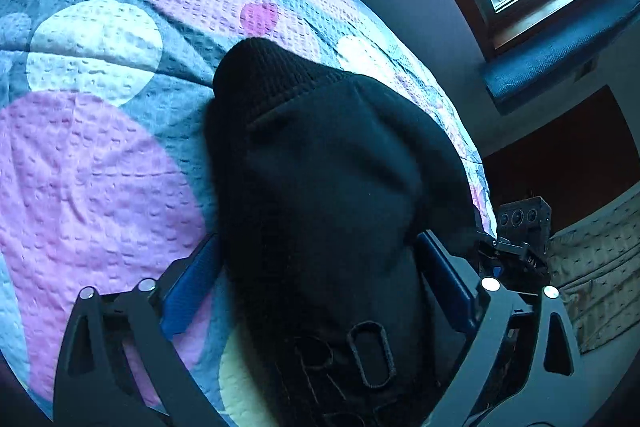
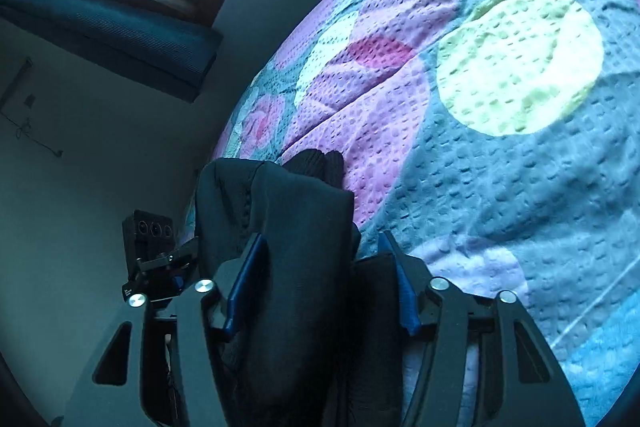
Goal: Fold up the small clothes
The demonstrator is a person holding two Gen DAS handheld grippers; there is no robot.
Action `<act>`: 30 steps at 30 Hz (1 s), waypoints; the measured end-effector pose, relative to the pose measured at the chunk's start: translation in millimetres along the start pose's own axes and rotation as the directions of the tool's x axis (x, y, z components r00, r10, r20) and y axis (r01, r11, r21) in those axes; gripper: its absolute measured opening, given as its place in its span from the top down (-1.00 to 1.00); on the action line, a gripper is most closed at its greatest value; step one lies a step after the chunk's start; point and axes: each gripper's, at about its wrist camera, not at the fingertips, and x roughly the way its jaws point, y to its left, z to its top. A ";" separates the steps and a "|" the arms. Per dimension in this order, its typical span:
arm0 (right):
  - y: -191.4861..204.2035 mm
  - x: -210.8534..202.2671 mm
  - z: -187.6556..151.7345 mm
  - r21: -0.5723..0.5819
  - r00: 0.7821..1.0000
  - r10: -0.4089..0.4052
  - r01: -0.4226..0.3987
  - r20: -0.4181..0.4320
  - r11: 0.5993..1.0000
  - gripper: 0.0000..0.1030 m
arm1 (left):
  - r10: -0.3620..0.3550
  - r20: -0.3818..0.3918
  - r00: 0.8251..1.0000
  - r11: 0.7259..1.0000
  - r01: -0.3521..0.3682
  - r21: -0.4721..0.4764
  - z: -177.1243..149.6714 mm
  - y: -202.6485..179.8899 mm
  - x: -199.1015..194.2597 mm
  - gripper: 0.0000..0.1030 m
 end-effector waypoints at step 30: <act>-26.6 -13.9 -16.0 -0.020 0.992 0.094 -0.093 0.079 0.995 0.34 | -0.010 0.091 0.996 0.997 0.003 0.081 -10.3 6.1 1.8 -0.37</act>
